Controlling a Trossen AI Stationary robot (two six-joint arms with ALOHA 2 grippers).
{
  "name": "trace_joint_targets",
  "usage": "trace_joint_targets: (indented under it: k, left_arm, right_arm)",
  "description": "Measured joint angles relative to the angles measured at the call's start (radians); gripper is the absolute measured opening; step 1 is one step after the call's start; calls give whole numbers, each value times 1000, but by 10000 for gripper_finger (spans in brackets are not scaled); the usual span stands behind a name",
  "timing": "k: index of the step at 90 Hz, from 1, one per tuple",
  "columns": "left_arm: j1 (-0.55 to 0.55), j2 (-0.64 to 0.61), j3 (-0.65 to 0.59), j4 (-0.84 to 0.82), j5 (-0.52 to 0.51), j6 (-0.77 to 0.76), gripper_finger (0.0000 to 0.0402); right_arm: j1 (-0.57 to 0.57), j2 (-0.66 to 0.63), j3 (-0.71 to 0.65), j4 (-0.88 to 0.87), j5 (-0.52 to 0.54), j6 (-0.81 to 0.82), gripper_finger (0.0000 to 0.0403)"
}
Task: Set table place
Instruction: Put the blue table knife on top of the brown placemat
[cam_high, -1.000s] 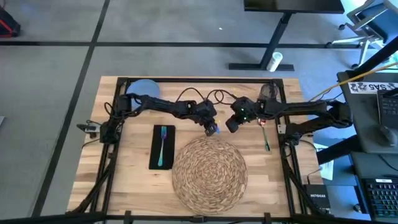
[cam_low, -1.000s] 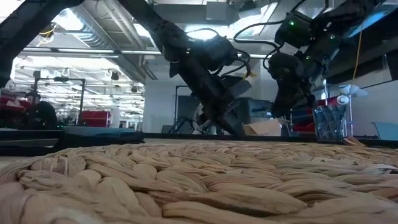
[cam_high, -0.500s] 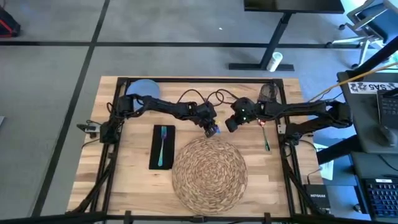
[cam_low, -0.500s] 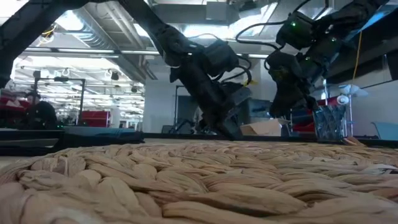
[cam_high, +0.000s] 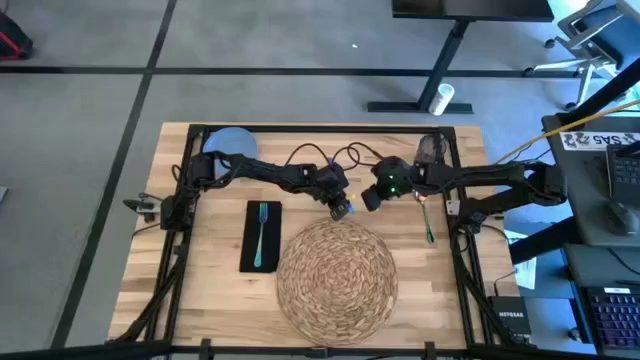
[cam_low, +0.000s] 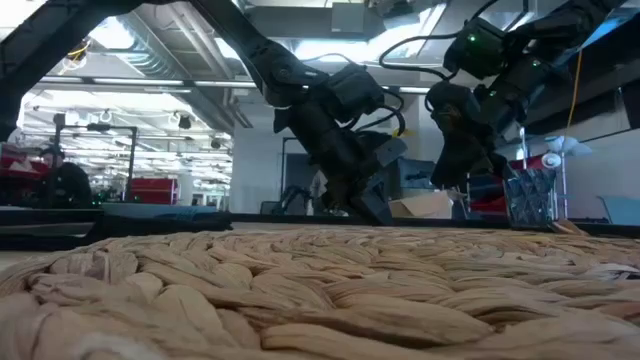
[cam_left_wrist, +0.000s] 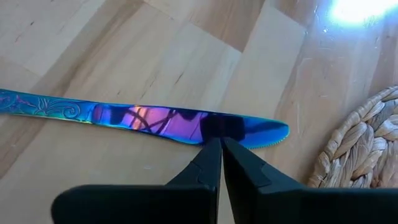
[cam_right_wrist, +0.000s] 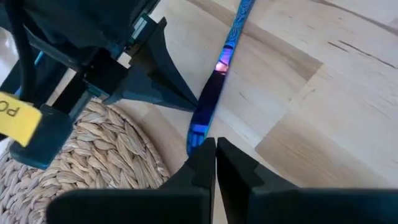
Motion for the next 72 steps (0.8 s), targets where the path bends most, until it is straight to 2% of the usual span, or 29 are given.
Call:
trace_joint_targets:
  k: [40,57,72]
  left_arm:
    - [13,0,0,0,0,8,0]
    - [20,8,1,8,0,16,0]
    - [20,21,2,12,13,4,0]
  right_arm:
    - [0,13,0,7,0,14,0]
    - [-1,129,0,33,-52,61,1]
    - [-1,247,1,180,-131,88,14]
